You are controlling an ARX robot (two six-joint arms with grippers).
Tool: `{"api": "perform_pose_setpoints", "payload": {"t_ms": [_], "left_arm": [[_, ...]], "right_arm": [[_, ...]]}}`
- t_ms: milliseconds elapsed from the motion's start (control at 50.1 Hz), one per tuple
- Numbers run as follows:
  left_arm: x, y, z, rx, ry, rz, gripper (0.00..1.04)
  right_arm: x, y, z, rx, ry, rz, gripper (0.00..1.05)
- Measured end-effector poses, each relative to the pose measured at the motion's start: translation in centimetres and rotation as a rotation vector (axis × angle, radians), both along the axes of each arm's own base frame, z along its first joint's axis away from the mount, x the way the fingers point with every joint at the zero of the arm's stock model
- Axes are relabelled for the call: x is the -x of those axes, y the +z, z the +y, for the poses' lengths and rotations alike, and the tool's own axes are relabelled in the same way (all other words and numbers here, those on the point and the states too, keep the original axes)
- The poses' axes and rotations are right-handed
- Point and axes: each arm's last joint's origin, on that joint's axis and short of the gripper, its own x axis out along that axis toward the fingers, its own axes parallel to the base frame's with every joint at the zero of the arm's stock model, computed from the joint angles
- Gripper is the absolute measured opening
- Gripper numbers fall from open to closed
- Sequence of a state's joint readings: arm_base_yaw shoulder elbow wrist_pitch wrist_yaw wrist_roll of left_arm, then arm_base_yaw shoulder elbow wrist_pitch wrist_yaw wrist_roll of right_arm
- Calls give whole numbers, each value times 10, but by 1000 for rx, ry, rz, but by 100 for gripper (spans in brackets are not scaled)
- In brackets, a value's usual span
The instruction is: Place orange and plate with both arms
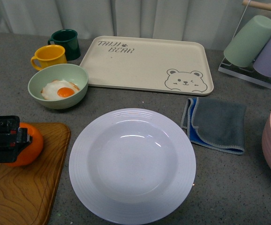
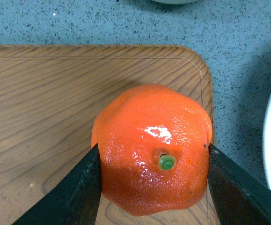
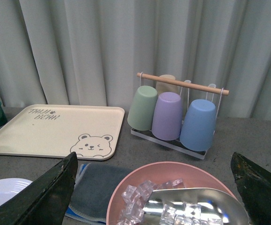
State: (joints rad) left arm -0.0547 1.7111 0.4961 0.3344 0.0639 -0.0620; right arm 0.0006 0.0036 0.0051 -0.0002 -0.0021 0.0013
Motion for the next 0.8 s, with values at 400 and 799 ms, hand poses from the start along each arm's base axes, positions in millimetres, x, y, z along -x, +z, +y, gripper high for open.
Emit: {"api": "perform_pose_setpoints", "payload": {"t_ms": [400,799], "left_arm": [[-2,87,-51,45,-115,-202,48],[23,33,-128,100,-261,-105,48]], "right_arm": [[0,0,0,0,0,0,95],[0,0,0,0,0,0,95]]}}
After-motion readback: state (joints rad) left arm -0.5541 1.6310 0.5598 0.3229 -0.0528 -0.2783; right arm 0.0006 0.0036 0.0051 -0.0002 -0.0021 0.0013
